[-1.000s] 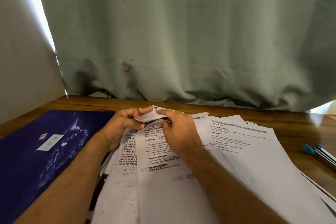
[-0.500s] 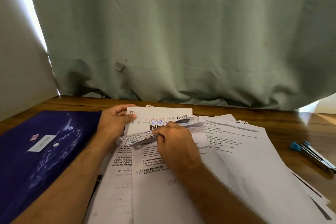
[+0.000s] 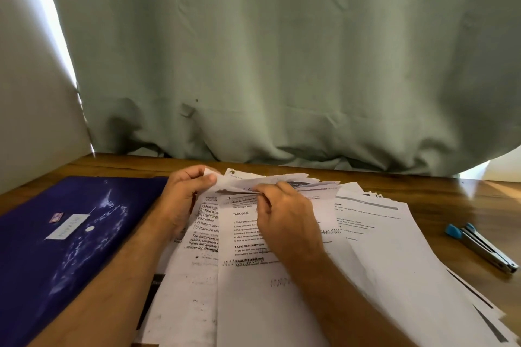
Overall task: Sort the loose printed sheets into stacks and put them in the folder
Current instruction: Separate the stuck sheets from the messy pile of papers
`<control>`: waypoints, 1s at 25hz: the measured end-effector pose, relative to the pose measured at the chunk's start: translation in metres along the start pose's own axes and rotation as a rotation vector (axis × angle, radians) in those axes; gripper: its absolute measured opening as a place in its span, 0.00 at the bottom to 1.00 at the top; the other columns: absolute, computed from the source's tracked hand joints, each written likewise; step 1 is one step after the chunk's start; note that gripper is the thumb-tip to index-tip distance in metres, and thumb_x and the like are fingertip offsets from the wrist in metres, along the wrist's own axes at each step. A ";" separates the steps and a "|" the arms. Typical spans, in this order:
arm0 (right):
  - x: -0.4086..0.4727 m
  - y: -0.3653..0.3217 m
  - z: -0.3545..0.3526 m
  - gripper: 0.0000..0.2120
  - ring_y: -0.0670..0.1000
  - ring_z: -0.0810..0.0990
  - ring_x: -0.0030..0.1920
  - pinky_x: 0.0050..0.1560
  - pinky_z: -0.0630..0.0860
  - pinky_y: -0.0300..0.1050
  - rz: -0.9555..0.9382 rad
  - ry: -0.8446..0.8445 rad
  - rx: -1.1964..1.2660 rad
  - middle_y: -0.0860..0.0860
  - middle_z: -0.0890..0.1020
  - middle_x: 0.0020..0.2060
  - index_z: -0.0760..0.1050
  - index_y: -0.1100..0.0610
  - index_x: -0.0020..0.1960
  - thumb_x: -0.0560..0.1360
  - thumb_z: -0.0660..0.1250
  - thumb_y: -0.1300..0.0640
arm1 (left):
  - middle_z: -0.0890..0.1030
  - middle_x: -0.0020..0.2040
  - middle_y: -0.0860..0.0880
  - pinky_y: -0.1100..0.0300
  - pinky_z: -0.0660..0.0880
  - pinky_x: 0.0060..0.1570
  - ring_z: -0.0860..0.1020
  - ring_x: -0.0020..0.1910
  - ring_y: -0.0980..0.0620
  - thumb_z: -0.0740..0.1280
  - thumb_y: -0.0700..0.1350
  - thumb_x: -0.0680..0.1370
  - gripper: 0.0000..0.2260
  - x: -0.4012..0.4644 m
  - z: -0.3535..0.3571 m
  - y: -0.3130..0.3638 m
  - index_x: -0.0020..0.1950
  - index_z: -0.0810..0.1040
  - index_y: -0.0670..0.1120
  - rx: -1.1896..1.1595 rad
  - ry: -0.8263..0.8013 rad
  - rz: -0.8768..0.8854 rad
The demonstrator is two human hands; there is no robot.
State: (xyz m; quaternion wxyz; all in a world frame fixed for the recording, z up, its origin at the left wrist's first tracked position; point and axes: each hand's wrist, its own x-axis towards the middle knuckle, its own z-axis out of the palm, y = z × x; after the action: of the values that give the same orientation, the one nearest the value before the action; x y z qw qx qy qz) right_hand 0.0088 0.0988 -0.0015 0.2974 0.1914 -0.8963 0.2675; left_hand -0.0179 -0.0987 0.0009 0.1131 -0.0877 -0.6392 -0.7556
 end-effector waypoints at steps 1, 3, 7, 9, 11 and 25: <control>0.000 0.001 0.000 0.17 0.50 0.79 0.56 0.59 0.77 0.45 0.010 0.015 0.007 0.50 0.80 0.60 0.75 0.52 0.68 0.82 0.57 0.51 | 0.85 0.39 0.41 0.58 0.79 0.30 0.84 0.35 0.45 0.68 0.40 0.72 0.05 -0.001 0.000 0.000 0.42 0.84 0.42 -0.004 -0.040 0.006; 0.000 0.000 0.001 0.19 0.51 0.79 0.58 0.61 0.76 0.47 0.026 0.026 0.039 0.50 0.80 0.62 0.70 0.51 0.72 0.82 0.59 0.52 | 0.85 0.39 0.40 0.59 0.79 0.30 0.84 0.36 0.45 0.69 0.39 0.71 0.05 -0.001 -0.001 0.001 0.40 0.85 0.42 0.005 -0.091 0.020; 0.001 0.001 0.002 0.20 0.50 0.77 0.59 0.61 0.75 0.46 0.051 -0.099 0.020 0.50 0.79 0.62 0.68 0.48 0.73 0.82 0.58 0.51 | 0.85 0.38 0.40 0.59 0.80 0.32 0.85 0.36 0.45 0.73 0.38 0.69 0.02 -0.003 -0.001 0.003 0.39 0.86 0.42 -0.014 -0.169 -0.017; 0.001 0.001 0.002 0.17 0.49 0.76 0.58 0.61 0.74 0.42 0.072 -0.175 -0.012 0.49 0.79 0.61 0.74 0.48 0.69 0.82 0.57 0.51 | 0.85 0.39 0.38 0.57 0.82 0.36 0.85 0.37 0.44 0.72 0.46 0.72 0.09 -0.004 0.001 0.003 0.39 0.86 0.41 -0.024 -0.178 -0.050; 0.002 0.001 0.000 0.16 0.49 0.76 0.58 0.62 0.73 0.41 0.093 -0.237 -0.016 0.49 0.79 0.60 0.76 0.49 0.67 0.82 0.58 0.52 | 0.86 0.41 0.39 0.59 0.83 0.42 0.85 0.41 0.44 0.69 0.55 0.77 0.17 -0.001 0.004 0.001 0.41 0.86 0.42 0.064 -0.045 -0.051; 0.011 -0.005 -0.013 0.18 0.52 0.72 0.66 0.70 0.69 0.47 0.218 -0.541 -0.028 0.52 0.74 0.67 0.71 0.48 0.71 0.82 0.60 0.54 | 0.79 0.67 0.48 0.58 0.73 0.51 0.77 0.60 0.50 0.78 0.56 0.70 0.32 0.020 -0.005 -0.026 0.71 0.74 0.52 1.135 0.222 -0.191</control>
State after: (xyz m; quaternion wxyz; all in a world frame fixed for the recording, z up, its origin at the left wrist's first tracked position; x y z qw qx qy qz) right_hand 0.0092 0.1005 0.0165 0.0197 0.1542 -0.9619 0.2249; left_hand -0.0441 -0.1005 -0.0191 0.1399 0.1245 -0.9333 -0.3065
